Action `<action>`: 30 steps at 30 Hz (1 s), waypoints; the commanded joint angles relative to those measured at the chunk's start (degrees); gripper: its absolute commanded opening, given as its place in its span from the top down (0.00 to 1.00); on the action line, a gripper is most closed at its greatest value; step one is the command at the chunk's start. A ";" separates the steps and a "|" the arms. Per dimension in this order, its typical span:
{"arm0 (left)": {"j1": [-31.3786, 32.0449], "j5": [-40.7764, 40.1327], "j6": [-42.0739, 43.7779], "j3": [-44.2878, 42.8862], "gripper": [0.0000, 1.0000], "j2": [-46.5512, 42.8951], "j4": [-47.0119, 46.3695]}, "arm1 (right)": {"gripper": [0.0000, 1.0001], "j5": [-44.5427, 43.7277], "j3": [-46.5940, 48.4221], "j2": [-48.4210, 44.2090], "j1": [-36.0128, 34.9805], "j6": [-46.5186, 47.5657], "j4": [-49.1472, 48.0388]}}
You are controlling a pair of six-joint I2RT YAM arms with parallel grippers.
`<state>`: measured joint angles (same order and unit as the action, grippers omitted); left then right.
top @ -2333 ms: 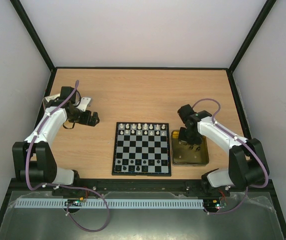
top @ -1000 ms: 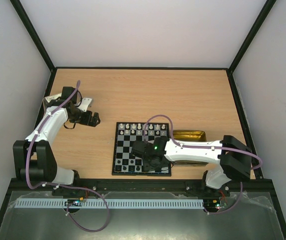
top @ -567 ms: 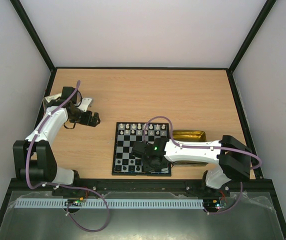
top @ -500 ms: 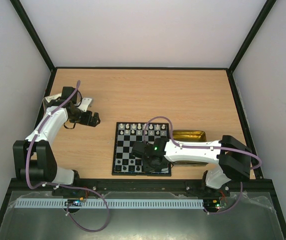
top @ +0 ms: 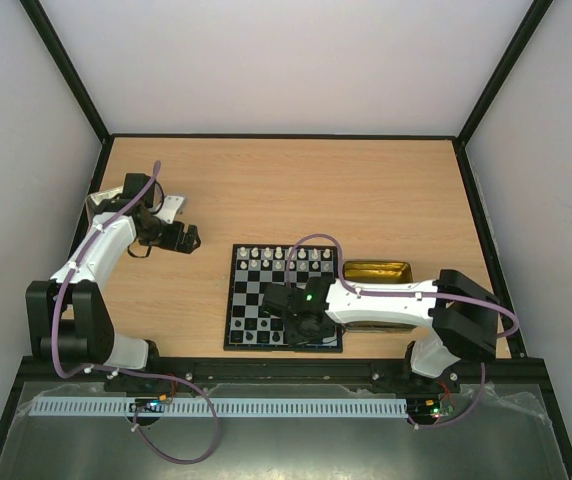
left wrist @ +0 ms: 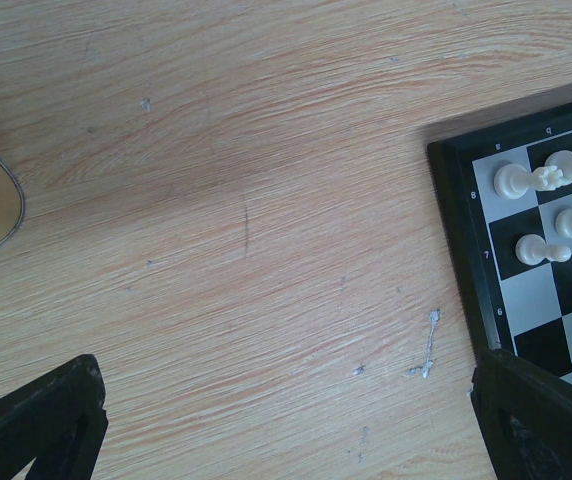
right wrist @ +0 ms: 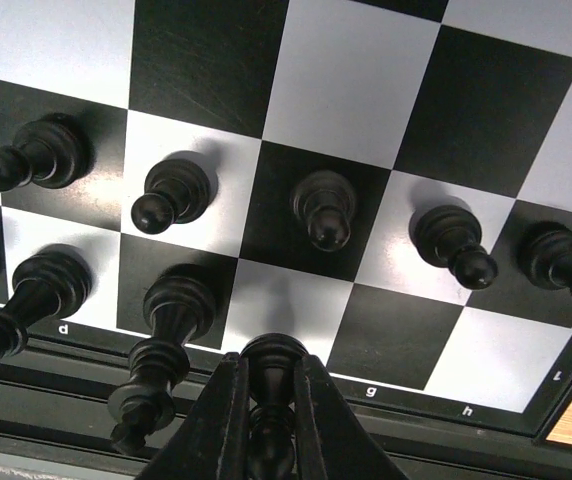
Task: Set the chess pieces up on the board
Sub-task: Place the chess piece on the chessboard.
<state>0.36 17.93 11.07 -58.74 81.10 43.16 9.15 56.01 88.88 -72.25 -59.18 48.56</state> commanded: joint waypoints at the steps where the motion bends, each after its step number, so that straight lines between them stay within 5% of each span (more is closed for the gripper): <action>1: 0.25 -0.06 -0.25 0.67 0.01 -0.02 0.35 | 0.92 -0.88 -0.02 1.09 -0.44 -0.14 0.50; 30: 0.25 0.07 -0.25 0.76 0.01 -0.15 0.17 | 0.83 -2.75 2.06 2.26 -0.44 -0.58 1.50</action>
<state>0.36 17.93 11.07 -58.74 81.10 43.13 8.62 56.60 90.83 -72.31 -59.37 48.31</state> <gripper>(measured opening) 0.991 0.168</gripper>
